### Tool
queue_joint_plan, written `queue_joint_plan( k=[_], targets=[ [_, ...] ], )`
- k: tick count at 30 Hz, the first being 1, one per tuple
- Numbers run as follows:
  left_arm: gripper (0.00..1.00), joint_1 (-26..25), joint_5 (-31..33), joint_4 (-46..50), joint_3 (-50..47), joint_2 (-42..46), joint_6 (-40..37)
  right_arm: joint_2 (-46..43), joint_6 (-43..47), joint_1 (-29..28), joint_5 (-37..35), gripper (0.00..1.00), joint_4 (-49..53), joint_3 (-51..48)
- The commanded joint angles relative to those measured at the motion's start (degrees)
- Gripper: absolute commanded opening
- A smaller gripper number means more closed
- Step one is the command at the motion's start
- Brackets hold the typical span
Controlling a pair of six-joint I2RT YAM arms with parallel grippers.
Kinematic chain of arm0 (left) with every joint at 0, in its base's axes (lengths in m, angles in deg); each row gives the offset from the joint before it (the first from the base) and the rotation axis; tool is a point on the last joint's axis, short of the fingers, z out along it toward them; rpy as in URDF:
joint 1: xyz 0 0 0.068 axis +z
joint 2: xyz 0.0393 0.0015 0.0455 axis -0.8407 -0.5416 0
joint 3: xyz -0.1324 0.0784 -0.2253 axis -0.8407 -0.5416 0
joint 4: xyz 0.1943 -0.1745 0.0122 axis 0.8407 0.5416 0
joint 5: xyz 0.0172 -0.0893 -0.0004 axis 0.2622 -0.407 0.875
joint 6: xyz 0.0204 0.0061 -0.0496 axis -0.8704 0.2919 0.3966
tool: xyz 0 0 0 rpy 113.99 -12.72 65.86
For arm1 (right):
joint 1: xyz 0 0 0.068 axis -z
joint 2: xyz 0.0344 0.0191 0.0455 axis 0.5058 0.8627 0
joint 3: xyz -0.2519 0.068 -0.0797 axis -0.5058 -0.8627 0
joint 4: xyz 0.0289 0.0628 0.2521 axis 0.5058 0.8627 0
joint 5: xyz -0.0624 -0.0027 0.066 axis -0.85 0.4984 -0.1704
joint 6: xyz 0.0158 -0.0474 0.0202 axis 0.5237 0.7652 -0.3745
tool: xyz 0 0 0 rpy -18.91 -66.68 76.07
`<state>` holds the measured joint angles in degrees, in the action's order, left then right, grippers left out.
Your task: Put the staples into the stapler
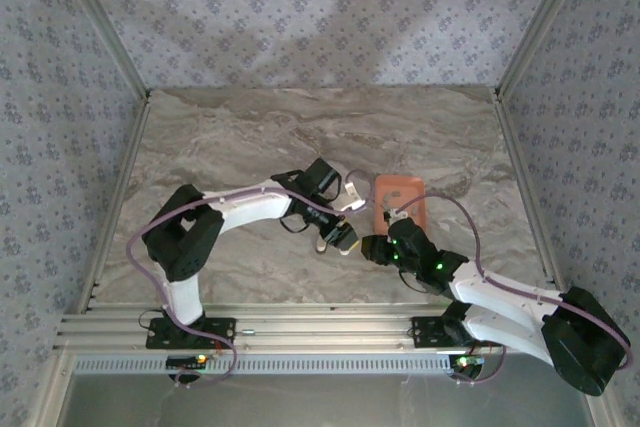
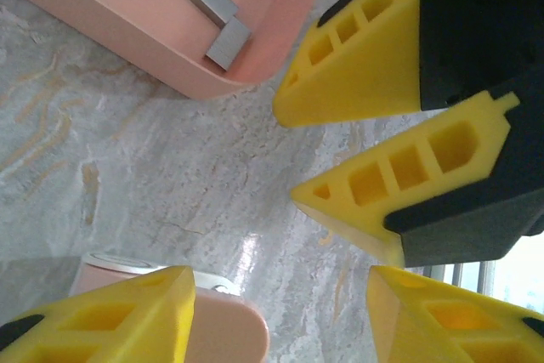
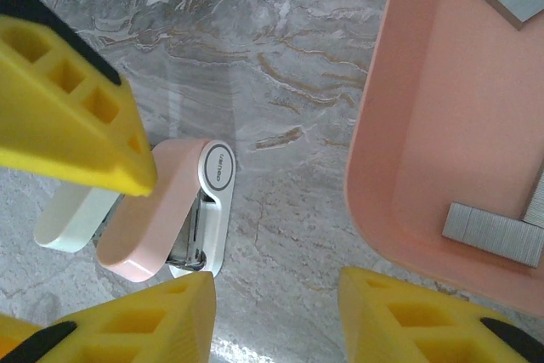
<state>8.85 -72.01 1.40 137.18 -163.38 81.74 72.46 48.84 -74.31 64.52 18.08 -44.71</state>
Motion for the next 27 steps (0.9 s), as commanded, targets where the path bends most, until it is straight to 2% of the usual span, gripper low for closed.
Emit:
queue_joint_plan(
  k=[1, 4, 9, 13, 19, 27],
  targets=[
    [0.56, -0.08, -0.04, -2.30, -2.13, 4.43, 3.03, -0.45, -0.52, 0.54, 0.79, 0.43, 0.96, 0.38],
    [0.57, 0.44, 2.79, -5.90, -4.95, 7.76, 7.36, 0.24, -0.41, 0.98, 3.27, 0.44, -0.83, 0.83],
    [0.59, 1.72, 15.28, -7.68, -10.03, 14.95, 16.91, 3.97, 0.55, 1.95, 8.54, 0.45, -3.79, 2.73],
    [0.59, 2.82, 20.67, -10.54, -15.92, 21.95, 20.63, 7.20, 1.02, 1.93, 11.46, 0.45, -5.45, 4.41],
    [0.59, 4.67, 23.19, -11.29, -20.99, 28.19, 22.55, 9.15, 1.72, 1.84, 12.19, 0.45, -6.10, 6.02],
    [0.59, 5.29, 24.36, -10.24, -21.97, 30.89, 22.07, 14.06, 1.96, 1.81, 13.68, 0.44, -6.16, 8.30]
  ],
)
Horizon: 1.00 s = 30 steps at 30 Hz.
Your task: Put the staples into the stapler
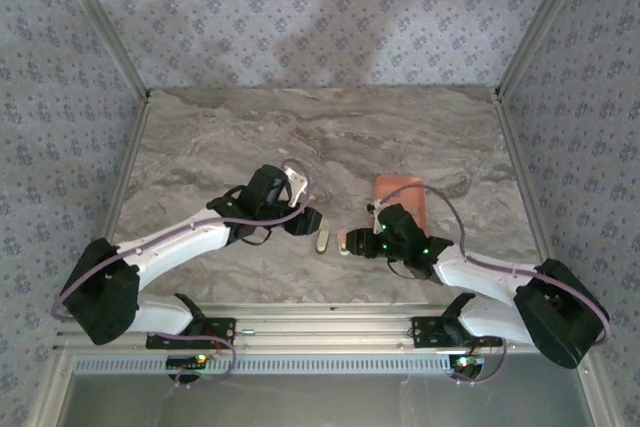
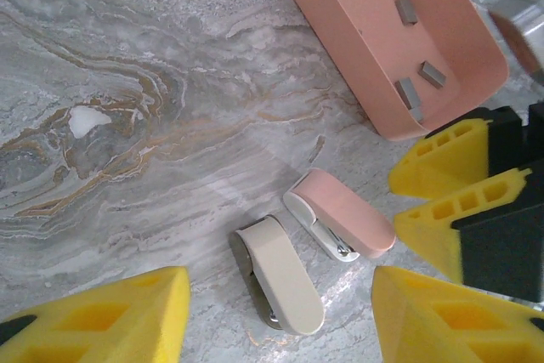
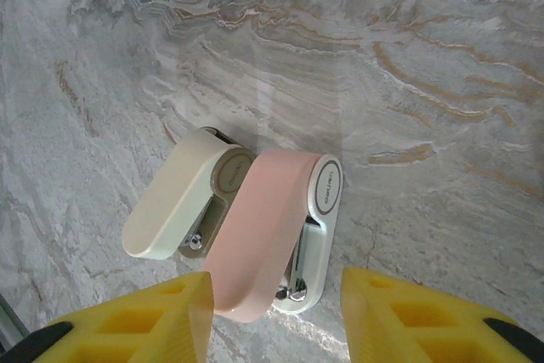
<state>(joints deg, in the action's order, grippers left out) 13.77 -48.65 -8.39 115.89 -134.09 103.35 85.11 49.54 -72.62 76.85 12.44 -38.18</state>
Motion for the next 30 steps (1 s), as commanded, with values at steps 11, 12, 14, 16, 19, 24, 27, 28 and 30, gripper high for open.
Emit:
queue_joint_plan(
  k=[11, 12, 14, 16, 19, 24, 27, 28, 30],
  targets=[
    [0.60, 1.17, 1.09, -0.72, -2.34, 2.48, 0.28, 8.37, 1.27, -0.48, 1.89, 0.29, 2.91, -1.38],
    [0.60, 1.32, 1.19, -0.58, -2.25, 2.58, 0.23, 7.64, 1.26, -0.52, 0.96, 0.29, 3.67, -0.60],
    [0.60, 1.34, 1.26, -0.31, -2.20, 2.78, 0.22, 7.05, 3.50, -0.41, -0.12, 0.30, 5.57, 1.27],
    [0.60, 1.43, 1.34, -0.35, -2.46, 3.31, 0.19, 7.62, 4.35, -0.42, -1.18, 0.29, 8.42, 3.04],
    [0.60, 1.52, 1.88, -0.35, -3.00, 4.12, 0.23, 8.25, 3.79, -0.63, -2.56, 0.26, 10.54, 2.32],
    [0.60, 1.88, 2.17, 0.05, -3.86, 5.02, 0.17, 7.40, -0.32, -1.62, -2.70, 0.17, 11.31, -2.39],
    [0.60, 2.29, 2.22, -0.50, -4.61, 5.27, 0.15, 8.40, -1.10, -1.86, -4.19, 0.15, 11.43, -3.80],
    [0.60, 2.39, 2.16, -0.69, -4.80, 5.21, 0.26, 9.22, -1.26, -1.82, -4.58, 0.15, 11.43, -3.75],
    [0.60, 2.47, 2.16, -0.71, -4.92, 5.11, 0.29, 11.00, -1.23, -1.86, -4.62, 0.14, 11.25, -3.23]
  ],
)
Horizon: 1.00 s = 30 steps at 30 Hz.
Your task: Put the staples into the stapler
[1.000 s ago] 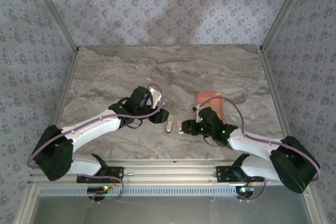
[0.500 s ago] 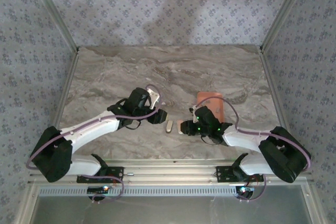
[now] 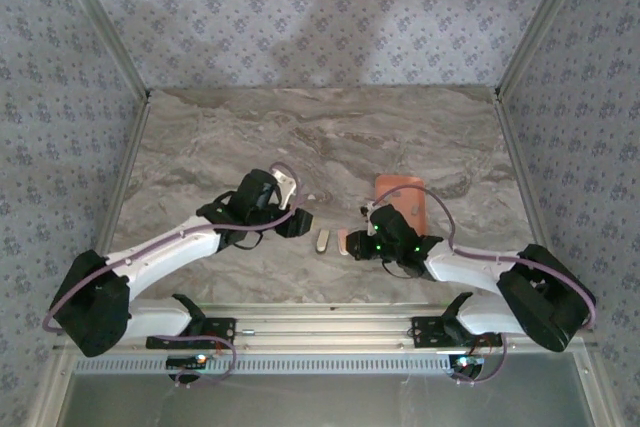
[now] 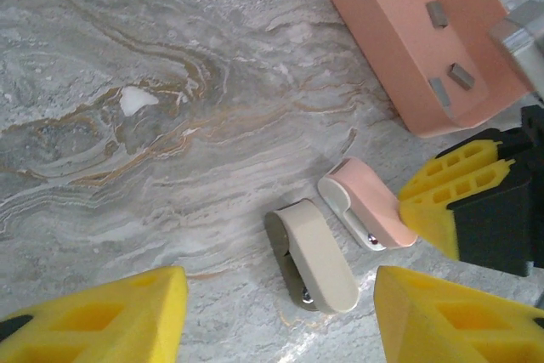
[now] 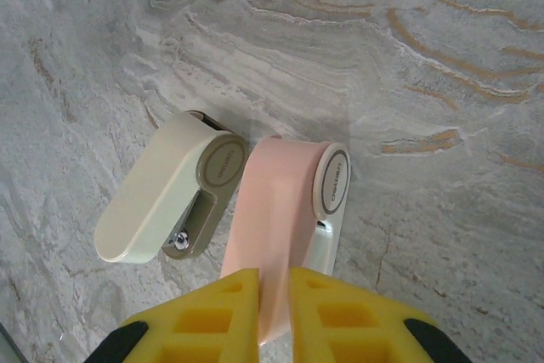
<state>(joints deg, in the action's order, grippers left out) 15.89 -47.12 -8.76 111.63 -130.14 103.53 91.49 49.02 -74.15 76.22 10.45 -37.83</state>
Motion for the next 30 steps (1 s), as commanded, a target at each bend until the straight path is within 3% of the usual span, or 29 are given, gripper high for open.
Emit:
queue_joint_plan(
  k=[1, 8, 19, 30],
  targets=[
    [0.60, 0.33, 0.67, -0.49, -0.71, 1.15, 0.06, 5.78, -0.55, -0.43, -3.98, 0.14, 13.28, -3.11],
    [0.60, 0.39, 0.97, -1.13, -1.96, 1.57, 0.50, 8.43, 0.49, -2.39, -4.79, 0.14, 15.24, -0.07],
    [0.61, 0.45, 1.42, -1.04, -2.47, 3.03, 0.33, -0.17, 5.33, -2.11, -2.23, 0.34, 20.53, 7.87],
    [0.62, 0.69, 2.30, -1.07, -3.28, 5.47, -0.25, -4.32, 4.86, -1.69, 1.24, 0.42, 16.99, 7.62]
  ],
)
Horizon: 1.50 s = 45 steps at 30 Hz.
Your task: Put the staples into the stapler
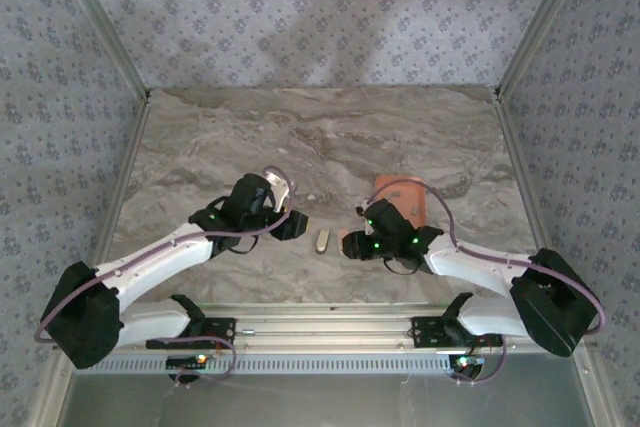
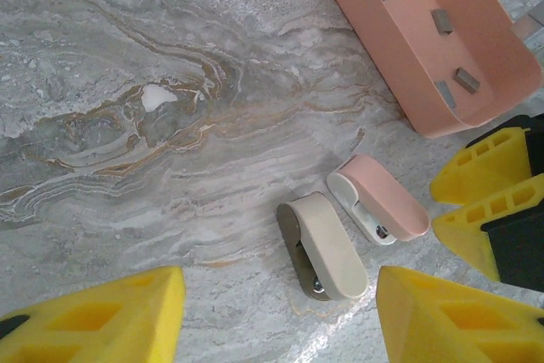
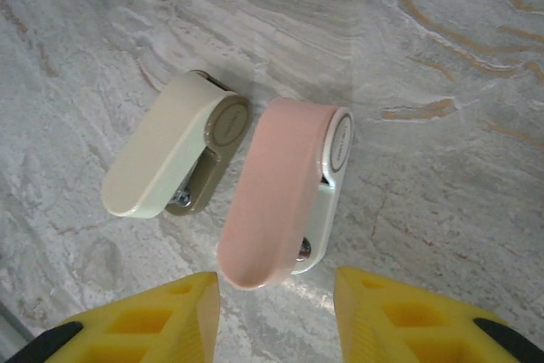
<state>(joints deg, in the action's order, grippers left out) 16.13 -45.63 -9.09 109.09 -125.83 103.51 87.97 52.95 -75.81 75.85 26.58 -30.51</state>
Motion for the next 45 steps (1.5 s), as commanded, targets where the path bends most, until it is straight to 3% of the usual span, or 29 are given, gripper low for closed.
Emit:
queue_joint_plan(
  k=[1, 11, 14, 22, 31, 45],
  targets=[
    [0.62, 0.39, 0.80, -0.78, -0.81, 1.31, -0.20, -0.80, 1.08, 0.08, 1.73, 0.42, 0.88, 0.70],
    [0.62, 0.45, 0.84, -1.80, -1.20, 1.45, 0.40, -1.75, 1.27, 0.61, 0.82, 0.43, 1.86, 1.28],
    [0.67, 0.39, 1.23, -2.62, -1.68, 1.84, 1.51, -3.74, 1.80, 1.68, 0.13, 0.46, 6.06, 2.75],
    [0.70, 0.54, 3.94, -3.96, -4.34, 4.15, 3.92, -5.56, 7.06, 10.10, -1.30, 0.54, 15.41, 8.18],
    [0.71, 0.88, 7.04, -4.14, -6.47, 6.66, 5.22, 3.31, 10.42, 17.80, -1.23, 0.58, 16.46, 12.31],
    [0.71, 1.25, 8.27, -4.93, -7.61, 6.66, 5.62, 17.06, 12.91, 18.15, 1.72, 0.59, 9.73, 18.98]
  ],
)
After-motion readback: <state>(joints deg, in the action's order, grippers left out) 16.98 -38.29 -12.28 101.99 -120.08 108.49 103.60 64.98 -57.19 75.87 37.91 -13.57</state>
